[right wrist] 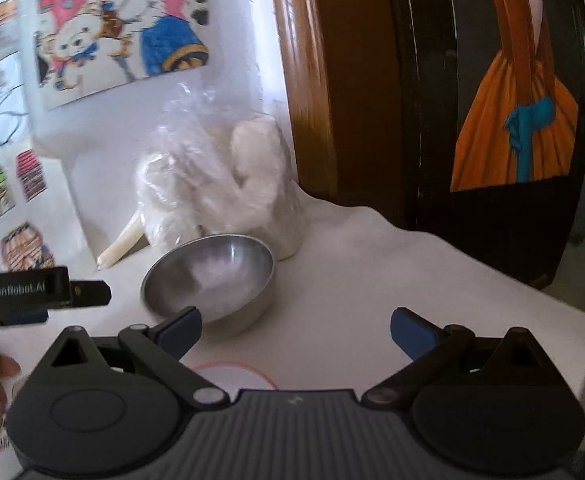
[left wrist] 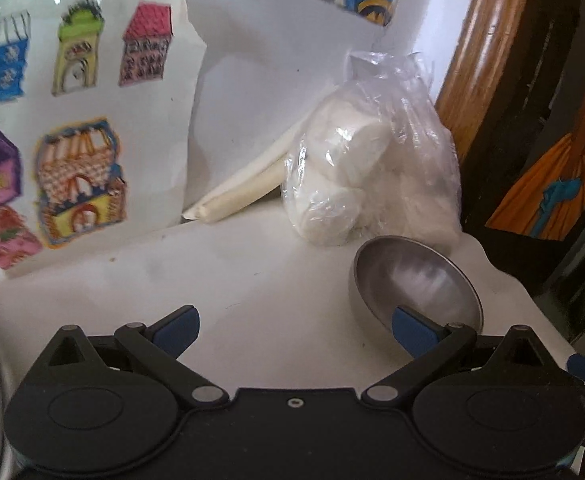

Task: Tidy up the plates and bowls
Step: 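Move both tools to the steel bowl and grasp its rim, then lift the steel bowl with both tools and carry it toward the stacked plates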

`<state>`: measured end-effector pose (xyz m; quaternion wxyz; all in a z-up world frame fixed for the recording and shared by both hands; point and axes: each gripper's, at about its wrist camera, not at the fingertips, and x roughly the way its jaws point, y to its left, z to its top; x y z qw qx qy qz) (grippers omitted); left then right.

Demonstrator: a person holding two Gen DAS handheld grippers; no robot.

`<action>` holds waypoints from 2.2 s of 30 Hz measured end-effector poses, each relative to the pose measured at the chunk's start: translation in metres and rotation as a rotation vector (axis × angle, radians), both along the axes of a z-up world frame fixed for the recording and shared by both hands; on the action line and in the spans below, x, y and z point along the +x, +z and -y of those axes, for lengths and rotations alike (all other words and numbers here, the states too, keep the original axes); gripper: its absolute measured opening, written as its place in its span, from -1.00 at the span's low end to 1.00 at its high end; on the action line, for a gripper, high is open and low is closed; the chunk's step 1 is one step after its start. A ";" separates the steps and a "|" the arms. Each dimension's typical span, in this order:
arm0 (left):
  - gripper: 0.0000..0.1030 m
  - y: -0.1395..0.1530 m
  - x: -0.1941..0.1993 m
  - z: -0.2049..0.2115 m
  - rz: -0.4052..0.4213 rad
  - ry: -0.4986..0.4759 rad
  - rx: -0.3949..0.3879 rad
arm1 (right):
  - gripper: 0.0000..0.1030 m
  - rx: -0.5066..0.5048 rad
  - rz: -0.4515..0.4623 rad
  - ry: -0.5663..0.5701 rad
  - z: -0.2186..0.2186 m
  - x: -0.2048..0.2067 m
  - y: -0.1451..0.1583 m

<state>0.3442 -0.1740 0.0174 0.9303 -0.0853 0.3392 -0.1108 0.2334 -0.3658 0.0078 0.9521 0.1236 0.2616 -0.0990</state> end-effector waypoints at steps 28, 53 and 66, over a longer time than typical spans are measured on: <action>-0.51 -0.030 0.042 0.018 -0.112 -0.133 -0.214 | -0.47 0.143 -0.091 0.095 0.006 0.071 -0.021; -0.69 0.033 -0.089 -0.125 -0.095 -0.155 -0.290 | -0.56 0.073 0.027 0.290 -0.111 -0.043 0.059; -0.68 0.016 -0.180 -0.186 -0.179 -0.204 -0.247 | -0.56 0.089 -0.014 0.371 -0.165 -0.126 0.053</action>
